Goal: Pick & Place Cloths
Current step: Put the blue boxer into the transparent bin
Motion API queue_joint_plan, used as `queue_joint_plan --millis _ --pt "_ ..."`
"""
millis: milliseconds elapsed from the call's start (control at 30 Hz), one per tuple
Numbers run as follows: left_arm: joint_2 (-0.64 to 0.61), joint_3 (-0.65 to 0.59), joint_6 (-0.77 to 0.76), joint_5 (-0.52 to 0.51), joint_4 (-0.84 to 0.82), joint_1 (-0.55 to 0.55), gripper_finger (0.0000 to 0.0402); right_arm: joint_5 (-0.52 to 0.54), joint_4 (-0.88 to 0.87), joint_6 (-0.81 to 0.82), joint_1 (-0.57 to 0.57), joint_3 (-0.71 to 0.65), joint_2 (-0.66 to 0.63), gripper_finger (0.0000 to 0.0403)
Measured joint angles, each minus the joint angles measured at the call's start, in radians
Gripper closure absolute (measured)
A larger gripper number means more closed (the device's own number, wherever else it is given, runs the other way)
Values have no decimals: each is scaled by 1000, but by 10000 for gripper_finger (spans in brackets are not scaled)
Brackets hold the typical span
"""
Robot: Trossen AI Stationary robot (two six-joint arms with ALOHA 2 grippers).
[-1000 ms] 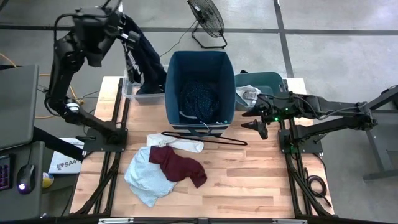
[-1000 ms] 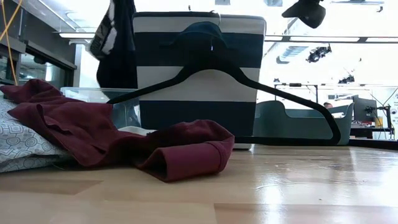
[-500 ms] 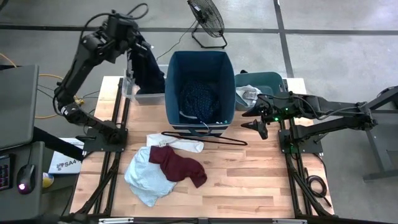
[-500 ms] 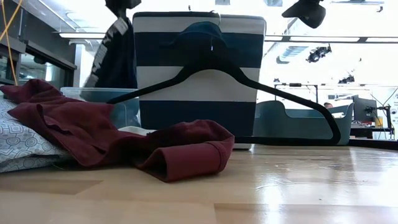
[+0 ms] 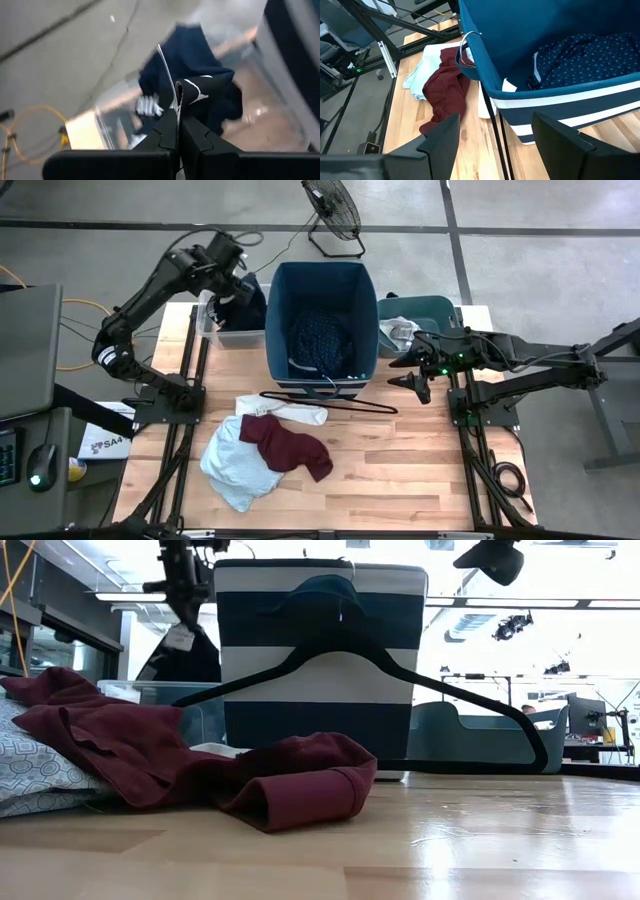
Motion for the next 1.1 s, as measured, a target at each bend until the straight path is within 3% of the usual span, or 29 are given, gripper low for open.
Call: queue_joint_plan --millis 100,233,567,967,1100 --pt "0 -50 -23 17 -31 12 401 0 0 0 0 0 0 166" --pt "0 -127 -48 157 -39 44 401 0 0 0 0 0 0 166" --pt "0 -296 -55 349 116 130 401 0 0 0 0 0 0 166" --pt "0 -448 -89 383 253 168 401 0 0 0 0 0 0 166" --pt "0 -451 -99 386 267 167 384 0 0 0 0 0 0 166"
